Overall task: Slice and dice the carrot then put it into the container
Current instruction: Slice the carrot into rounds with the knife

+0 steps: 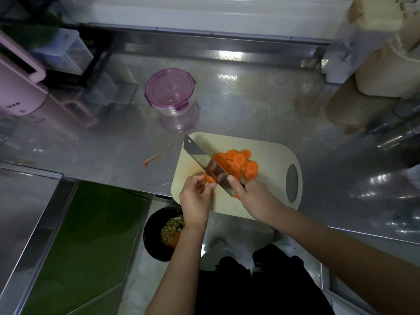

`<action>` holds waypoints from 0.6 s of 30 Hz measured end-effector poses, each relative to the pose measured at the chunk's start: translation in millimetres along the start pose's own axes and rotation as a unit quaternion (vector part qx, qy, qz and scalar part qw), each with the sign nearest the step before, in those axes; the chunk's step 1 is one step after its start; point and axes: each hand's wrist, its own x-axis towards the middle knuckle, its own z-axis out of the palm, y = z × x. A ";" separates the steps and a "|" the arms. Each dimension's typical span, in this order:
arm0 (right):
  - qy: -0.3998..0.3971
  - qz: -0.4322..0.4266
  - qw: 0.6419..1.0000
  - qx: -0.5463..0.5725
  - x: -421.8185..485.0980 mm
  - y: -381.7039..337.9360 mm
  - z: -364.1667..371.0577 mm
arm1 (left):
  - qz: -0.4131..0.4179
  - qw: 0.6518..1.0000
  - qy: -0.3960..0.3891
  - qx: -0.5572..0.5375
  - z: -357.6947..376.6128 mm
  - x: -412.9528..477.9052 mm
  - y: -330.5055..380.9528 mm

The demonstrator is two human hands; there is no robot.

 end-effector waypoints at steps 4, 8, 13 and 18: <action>-0.018 0.026 0.999 -0.009 10.2 -0.9 4.0 | 0.010 1.000 0.005 0.003 -1.2 -0.9 -1.7; -0.037 0.046 0.998 0.002 18.1 -5.7 1.2 | 0.009 1.000 0.002 0.007 -1.5 0.6 -3.1; -0.061 0.041 0.997 -0.029 24.8 -16.6 3.0 | 0.001 1.000 -0.004 0.004 -2.5 2.1 -2.3; -0.051 0.007 0.998 -0.033 27.2 -22.6 3.2 | 0.008 1.000 -0.007 0.011 -3.5 3.2 -2.8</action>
